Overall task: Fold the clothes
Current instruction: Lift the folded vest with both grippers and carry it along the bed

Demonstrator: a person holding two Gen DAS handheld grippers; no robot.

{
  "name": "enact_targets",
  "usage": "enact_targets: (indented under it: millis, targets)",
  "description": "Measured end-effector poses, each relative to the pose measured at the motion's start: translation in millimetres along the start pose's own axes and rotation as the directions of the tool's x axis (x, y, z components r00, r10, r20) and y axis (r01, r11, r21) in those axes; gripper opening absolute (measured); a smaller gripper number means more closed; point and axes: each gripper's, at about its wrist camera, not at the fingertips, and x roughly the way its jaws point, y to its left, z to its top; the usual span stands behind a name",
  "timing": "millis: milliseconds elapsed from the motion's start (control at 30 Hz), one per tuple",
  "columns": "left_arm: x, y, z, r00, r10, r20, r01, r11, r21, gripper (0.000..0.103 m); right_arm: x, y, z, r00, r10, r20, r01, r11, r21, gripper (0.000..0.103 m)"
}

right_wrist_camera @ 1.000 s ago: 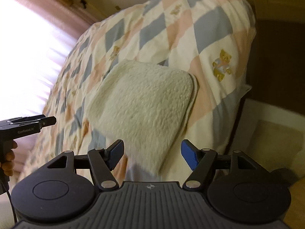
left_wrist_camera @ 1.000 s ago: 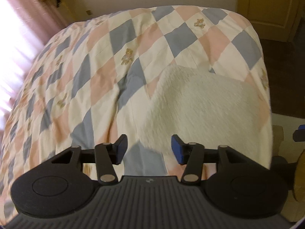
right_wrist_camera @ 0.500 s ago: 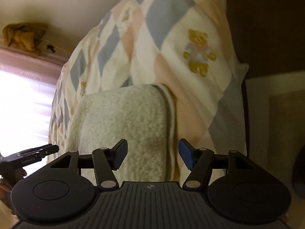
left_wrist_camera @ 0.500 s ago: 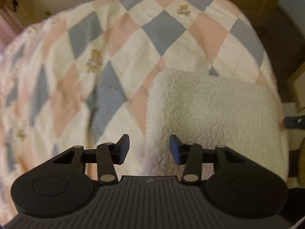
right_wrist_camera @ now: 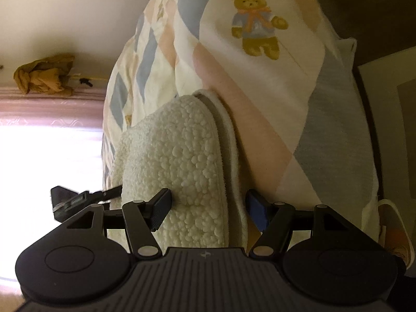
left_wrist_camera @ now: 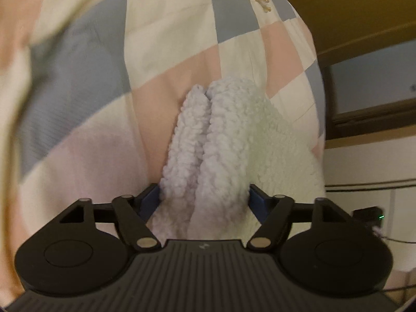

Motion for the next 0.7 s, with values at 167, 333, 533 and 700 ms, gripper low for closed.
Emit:
enact_targets:
  millis: [167, 333, 533, 700]
  targets:
    - [18.6, 2.4, 1.6, 0.998, -0.06, 0.004, 0.06, 0.998, -0.009, 0.072, 8.1, -3.6, 7.1, 1.0, 0.012, -0.015, -0.012, 1.0, 0.019, 0.068]
    - [-1.7, -26.3, -11.4, 0.996, -0.008, 0.086, 0.005, 0.999, 0.036, 0.04, 3.5, 18.2, 14.2, 1.0, 0.013, -0.023, -0.014, 0.996, -0.083, 0.027]
    - [-37.4, -66.3, -23.2, 0.977, 0.048, 0.208, -0.063, 0.996, 0.063, 0.035, -18.7, 58.0, 35.2, 0.999, -0.003, -0.036, -0.004, 0.977, -0.212, 0.019]
    - [-61.5, -99.1, 20.8, 0.945, 0.04, 0.325, -0.073, 0.994, 0.087, 0.035, -28.1, 95.0, 90.3, 0.999, 0.045, -0.008, -0.045, 0.957, -0.286, 0.019]
